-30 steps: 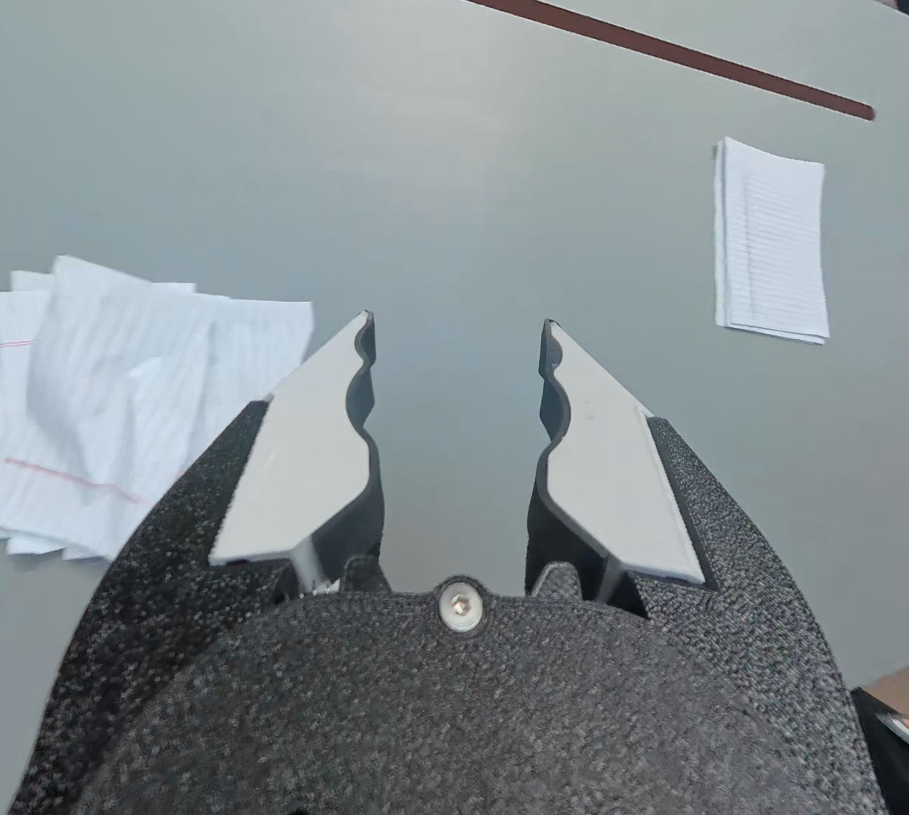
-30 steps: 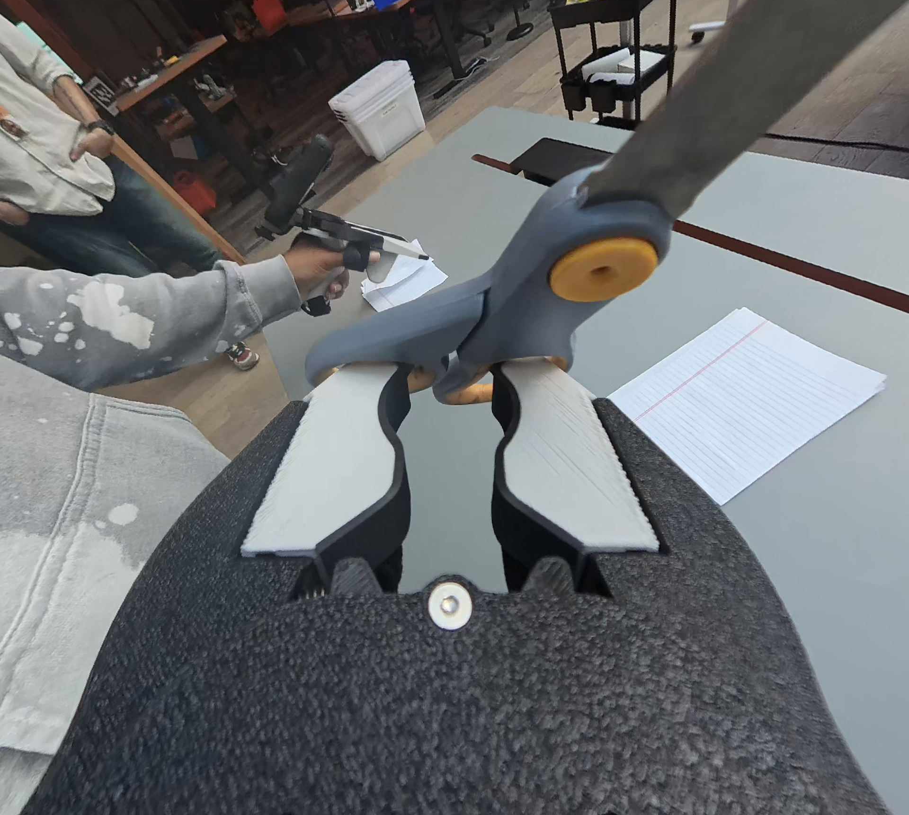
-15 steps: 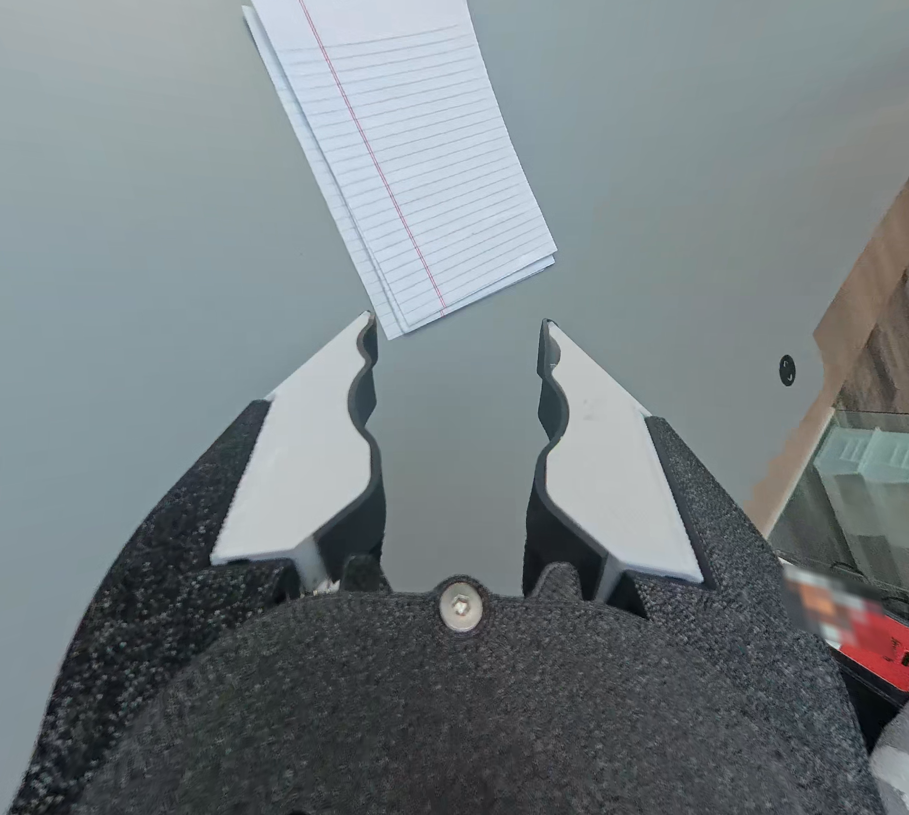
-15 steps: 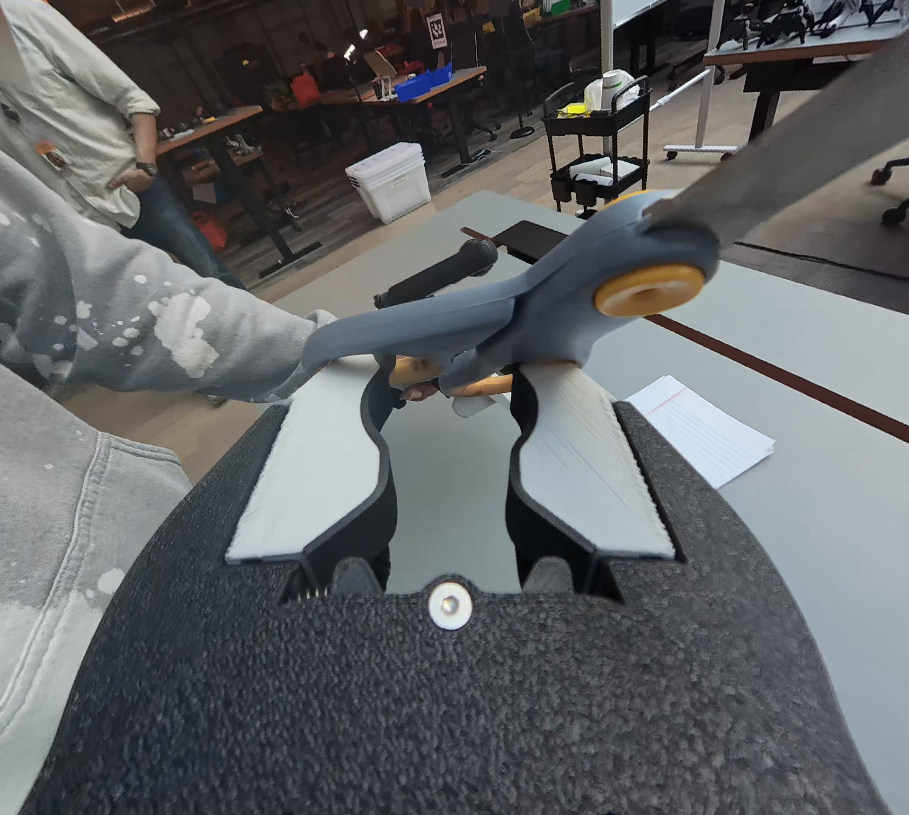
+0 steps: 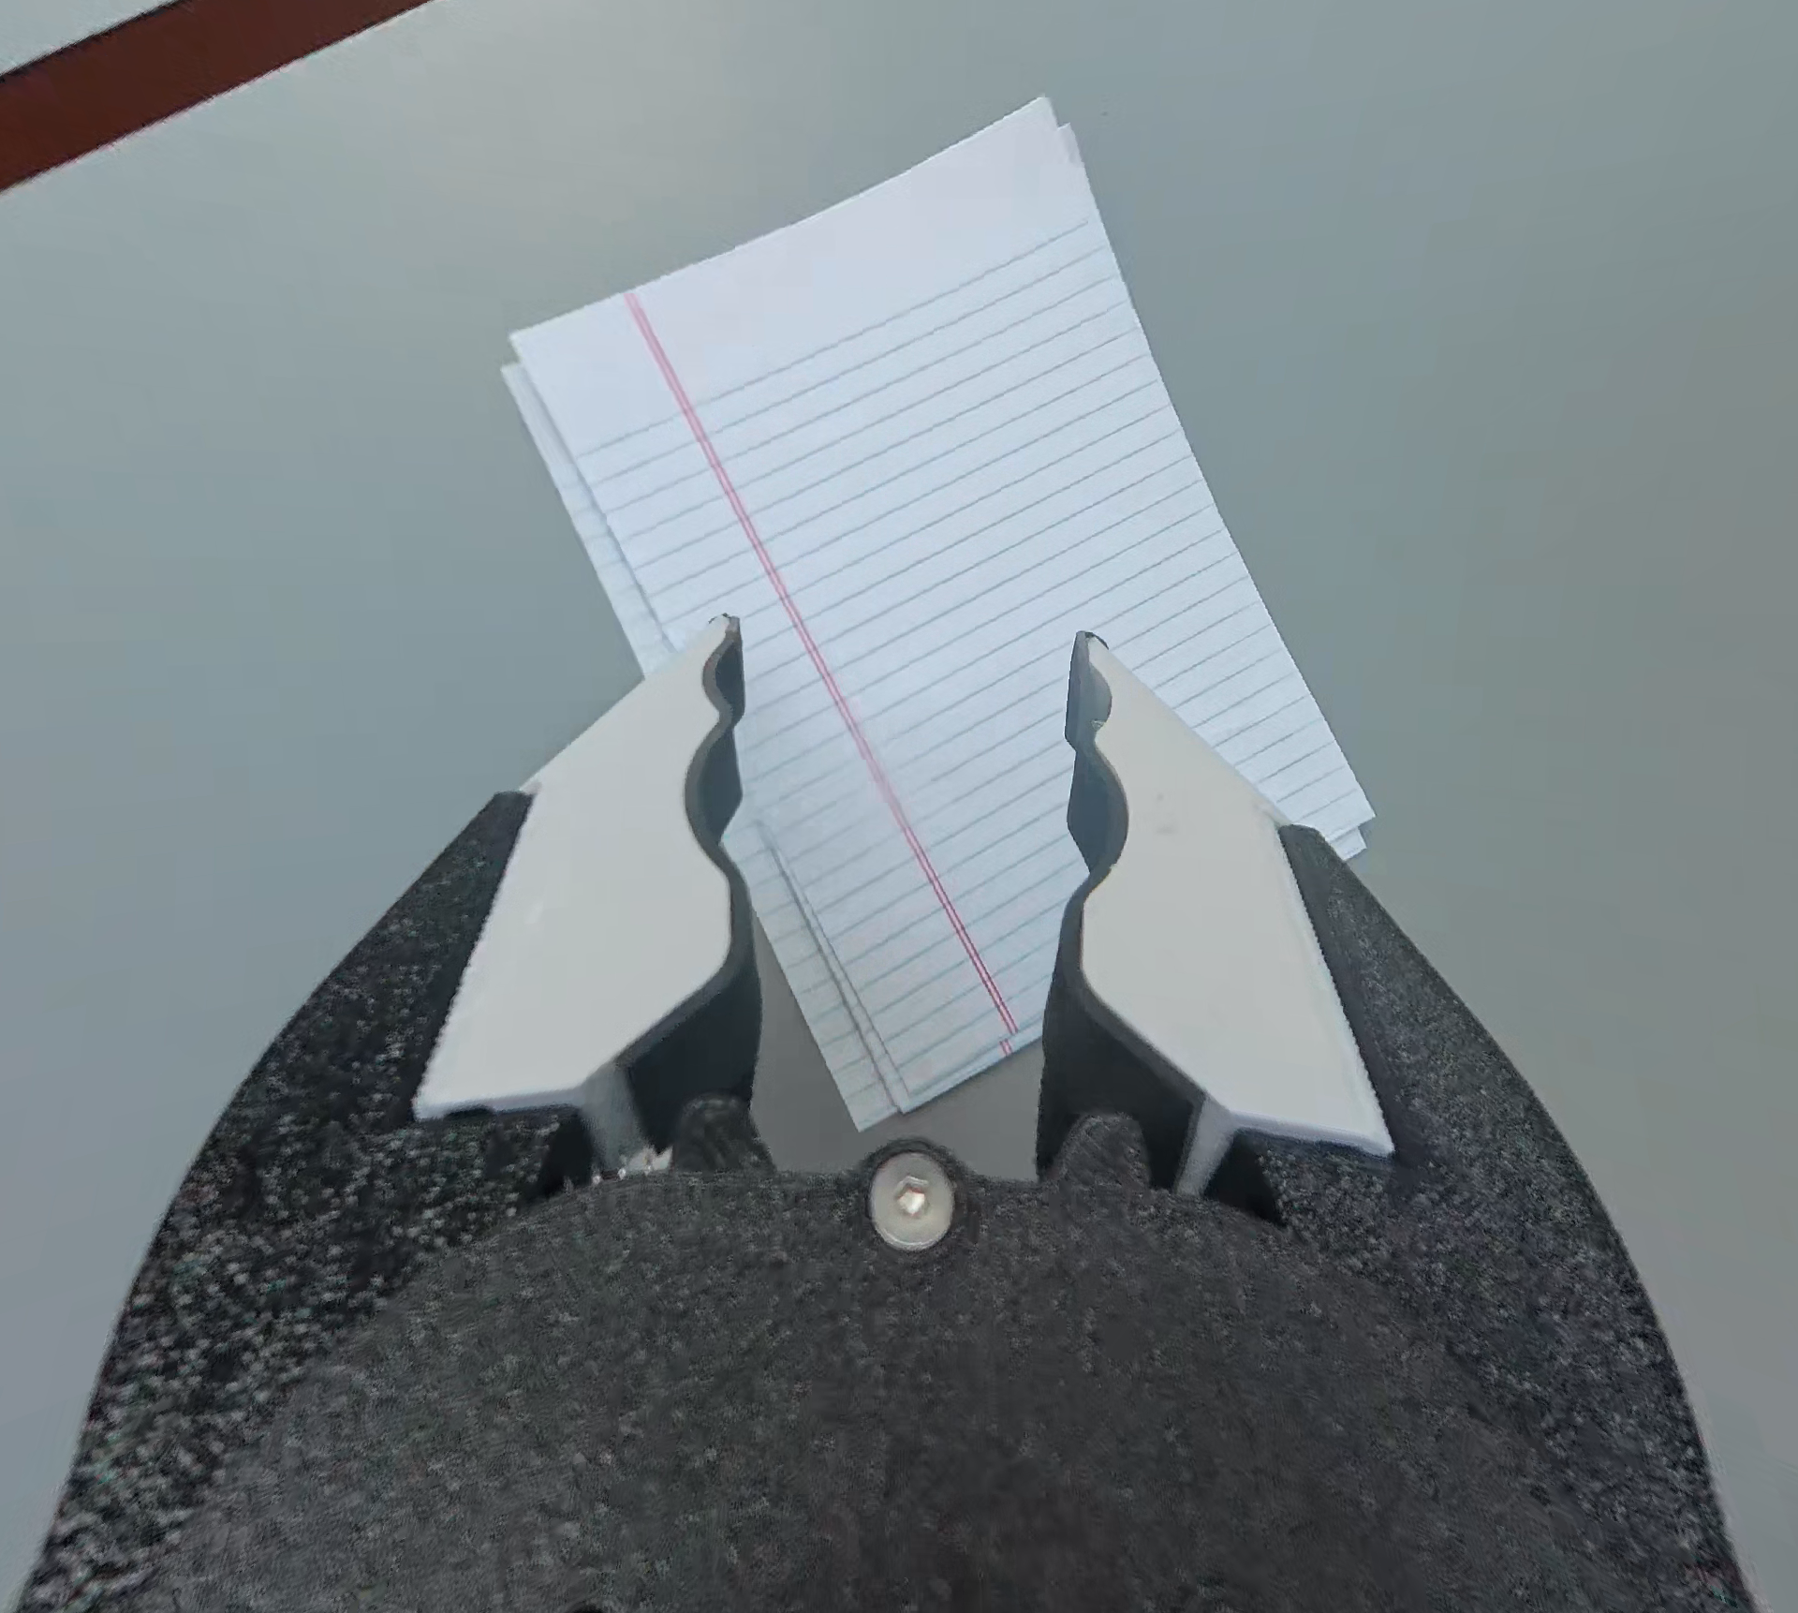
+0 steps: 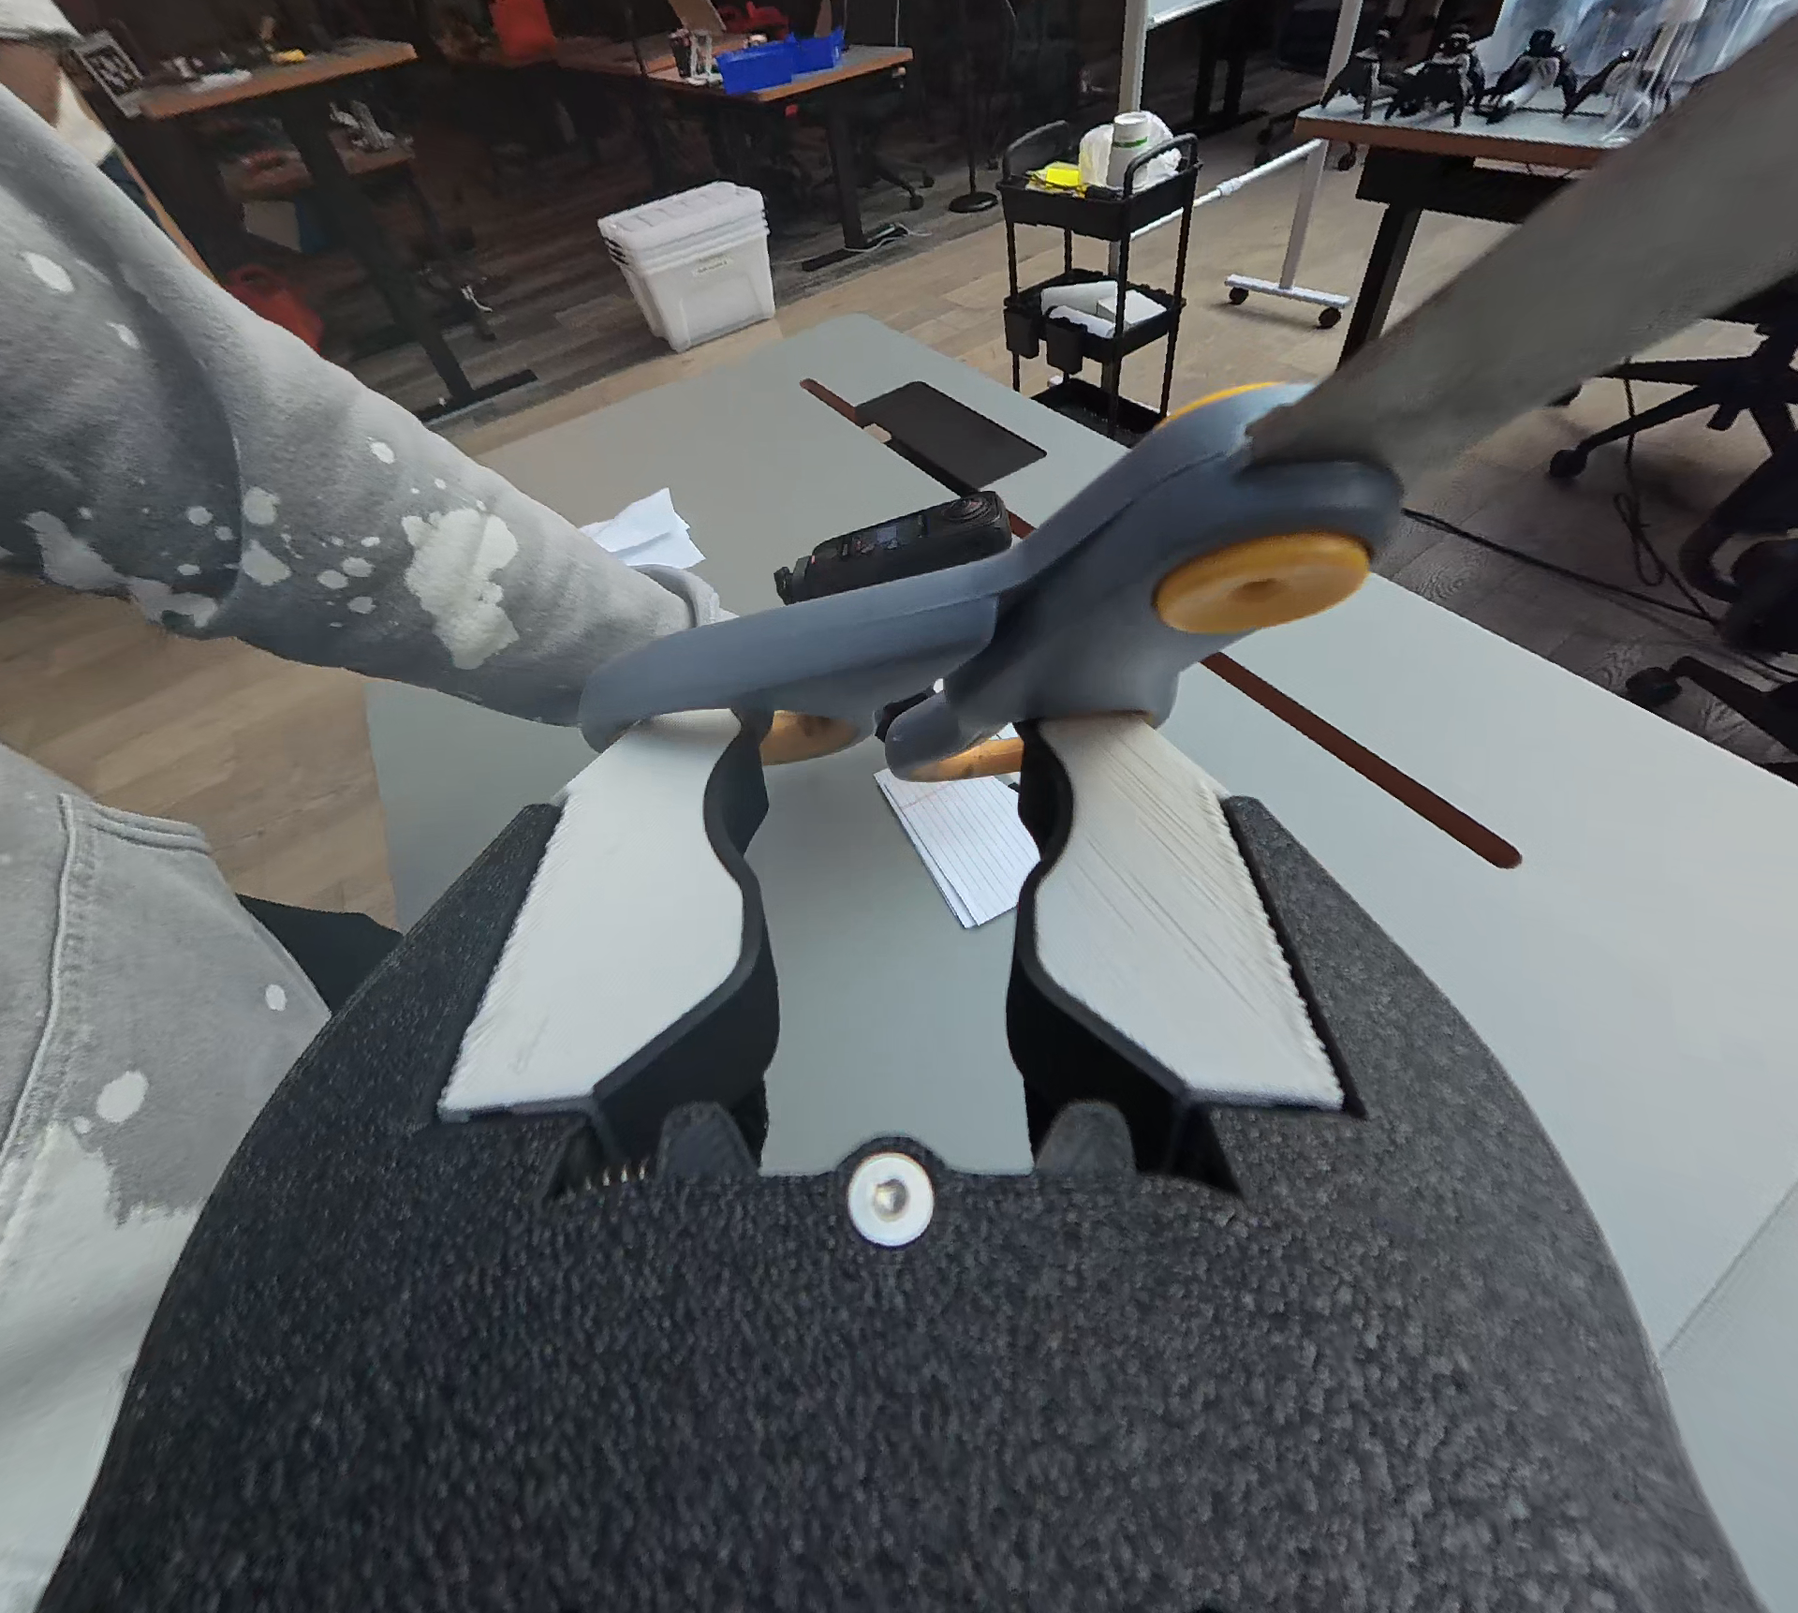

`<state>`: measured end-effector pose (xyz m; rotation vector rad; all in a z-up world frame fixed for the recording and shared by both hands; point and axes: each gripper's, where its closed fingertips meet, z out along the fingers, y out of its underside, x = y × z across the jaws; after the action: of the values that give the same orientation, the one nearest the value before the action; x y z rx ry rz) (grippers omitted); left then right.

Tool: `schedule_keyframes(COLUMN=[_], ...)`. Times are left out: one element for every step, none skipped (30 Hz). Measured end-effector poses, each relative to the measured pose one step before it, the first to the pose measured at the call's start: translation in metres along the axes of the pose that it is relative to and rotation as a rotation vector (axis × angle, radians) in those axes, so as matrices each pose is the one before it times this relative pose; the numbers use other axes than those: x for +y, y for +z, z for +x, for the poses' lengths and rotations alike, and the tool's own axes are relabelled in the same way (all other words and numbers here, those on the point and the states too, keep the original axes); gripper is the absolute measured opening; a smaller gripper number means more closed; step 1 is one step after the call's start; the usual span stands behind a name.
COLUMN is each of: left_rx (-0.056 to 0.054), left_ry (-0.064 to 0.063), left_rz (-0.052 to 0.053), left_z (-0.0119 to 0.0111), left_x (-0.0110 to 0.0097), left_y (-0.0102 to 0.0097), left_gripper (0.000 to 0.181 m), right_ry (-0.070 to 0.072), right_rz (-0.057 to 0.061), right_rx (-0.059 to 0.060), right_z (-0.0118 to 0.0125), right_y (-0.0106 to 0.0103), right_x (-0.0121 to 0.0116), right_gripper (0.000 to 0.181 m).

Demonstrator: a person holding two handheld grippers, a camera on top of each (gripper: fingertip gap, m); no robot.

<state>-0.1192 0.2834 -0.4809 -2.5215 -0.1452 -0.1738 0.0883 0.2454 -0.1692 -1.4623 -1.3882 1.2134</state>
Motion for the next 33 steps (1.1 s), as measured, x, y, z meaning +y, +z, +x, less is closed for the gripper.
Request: schedule_keyframes(left_rx=[-0.0027,0.0047,-0.0068,-0.0136,-0.0025,0.0007,-0.0015,-0.0019,-0.0013,-0.0044,-0.0065,-0.0015,-0.0006,-0.0084,-0.0075,0.0037,0.0114,0.0109,0.0055,0.0069,0.0056,-0.0021,-0.0078,-0.0113,-0.0119,-0.0118,-0.0184,-0.0222,-0.0132,-0.0038,-0.0014,0.0039,0.0011], left_ry=[0.0622,0.0503,0.0406,0.0449,0.0269,-0.0013,-0.0033,-0.0020,-0.0054,-0.0036,-0.0022,-0.0057,-0.0103,-0.0097,-0.0135,-0.0245,-0.0305,-0.0325,-0.0370,-0.0477,-0.0649,-0.0773,-0.0809,-0.0861,-0.0958,-0.0967,-0.0863,-0.0757,-0.0675,-0.0571,-0.0427,-0.0284,-0.0208], left_rz=[-0.0004,-0.0211,-0.0115,0.0030,0.0102,0.0123,0.0055,0.0013,-0.0039,-0.0084,-0.0113,-0.0112,-0.0120,-0.0085,0.0034,0.0125,0.0164,0.0174,0.0208,0.0255,0.0211,0.0146,0.0119,0.0097,0.0044,-0.0007,-0.0009,0.0025,0.0061,0.0068,0.0051,0.0054,0.0066], left_z=[0.00405,0.00416,0.00200,0.00082,0.00153,0.00068,0.00006,0.00026,0.00019,-0.00039,-0.00059,0.00044,0.00040,-0.00116,-0.00148,-0.00051,0.00014,-0.00029,-0.00139,-0.00159,-0.00200,-0.00341,-0.00437,-0.00546,-0.00646,-0.00787,-0.01042,-0.01245,-0.01198,-0.01050,-0.00961,-0.00791,-0.00722], left_x=[-0.00138,0.00330,0.00325,0.00189,0.00066,-0.00033,0.00029,0.00058,0.00042,0.00036,0.00056,0.00068,0.00094,0.00087,-0.00014,-0.00130,-0.00195,-0.00221,-0.00270,-0.00319,-0.00190,0.00014,0.00236,0.00474,0.00775,0.01066,0.01266,0.01328,0.01296,0.01238,0.01161,0.01008,0.00874], left_y=[0.00565,0.00638,0.00487,0.00229,0.00050,-0.00022,-0.00037,-0.00032,-0.00044,-0.00088,-0.00119,-0.00080,-0.00073,-0.00137,-0.00237,-0.00343,-0.00445,-0.00538,-0.00690,-0.00831,-0.00913,-0.00968,-0.01045,-0.01109,-0.01126,-0.01093,-0.01040,-0.00983,-0.00920,-0.00885,-0.00850,-0.00827,-0.00858], left_gripper=[0.068,0.071,0.068,0.066,0.064,0.063,0.063,0.062,0.058,0.038,0.018,0.013,0.008,0.002,0.000,0.000,0.001,0.001,0.001,0.000,0.000,0.000,0.000,0.000,0.000,0.000,0.000,0.000,0.002,0.005,0.010,0.018,0.027], right_ry=[0.0098,0.0091,0.0104,0.0062,0.0040,0.0052,0.0046,0.0014,-0.0002,-0.0010,-0.0025,-0.0034,-0.0050,-0.0043,-0.0025,-0.0014,-0.0030,-0.0037,-0.0032,-0.0026,-0.0019,-0.0017,-0.0029,-0.0061,-0.0071,-0.0045,-0.0020,-0.0009,-0.0023,-0.0023,-0.0003,-0.0025,-0.0067], right_rz=[-0.0104,-0.0052,-0.0035,-0.0070,-0.0063,-0.0009,0.0001,-0.0035,-0.0041,-0.0005,0.0016,-0.0012,-0.0016,0.0034,0.0041,0.0005,0.0008,0.0007,-0.0022,-0.0025,-0.0011,-0.0017,-0.0035,-0.0046,-0.0042,-0.0050,-0.0025,-0.0020,-0.0017,-0.0018,0.0001,-0.0020,-0.0039], right_rx=[0.0016,-0.0007,-0.0008,0.0022,0.0019,-0.0007,0.0002,-0.0012,-0.0034,-0.0026,-0.0033,-0.0045,-0.0026,-0.0031,-0.0040,-0.0048,-0.0032,-0.0034,-0.0041,-0.0045,-0.0062,-0.0074,-0.0086,-0.0090,-0.0102,-0.0142,-0.0168,-0.0202,-0.0196,-0.0192,-0.0186,-0.0175,-0.0142], right_z=[0.00326,0.00274,0.00228,0.00245,0.00218,0.00143,0.00144,0.00113,0.00053,0.00052,0.00025,-0.00013,0.00007,-0.00012,-0.00028,-0.00033,-0.00048,-0.00069,-0.00107,-0.00138,-0.00202,-0.00244,-0.00301,-0.00344,-0.00397,-0.00471,-0.00542,-0.00612,-0.00615,-0.00618,-0.00578,-0.00559,-0.00510], right_y=[-0.00395,-0.00393,-0.00364,-0.00316,-0.00273,-0.00233,-0.00168,-0.00081,-0.00022,0.00020,0.00050,0.00062,0.00055,0.00043,0.00035,0.00050,0.00051,0.00072,0.00096,0.00127,0.00165,0.00215,0.00274,0.00319,0.00367,0.00404,0.00461,0.00513,0.00561,0.00582,0.00583,0.00588,0.00568], right_x=[0.00366,0.00340,0.00326,0.00363,0.00329,0.00248,0.00220,0.00252,0.00228,0.00122,0.00041,0.00012,-0.00031,-0.00117,-0.00135,-0.00088,-0.00073,-0.00043,-0.00001,0.00040,0.00027,0.00034,0.00068,0.00087,0.00063,0.00058,0.00023,0.00004,0.00002,-0.00031,-0.00091,-0.00104,-0.00111], right_gripper=[0.049,0.049,0.049,0.049,0.049,0.049,0.049,0.049,0.049,0.048,0.048,0.048,0.048,0.047,0.046,0.046,0.046,0.046,0.046,0.045,0.045,0.045,0.045,0.044,0.043,0.043,0.042,0.042,0.042,0.042,0.042,0.042,0.042])
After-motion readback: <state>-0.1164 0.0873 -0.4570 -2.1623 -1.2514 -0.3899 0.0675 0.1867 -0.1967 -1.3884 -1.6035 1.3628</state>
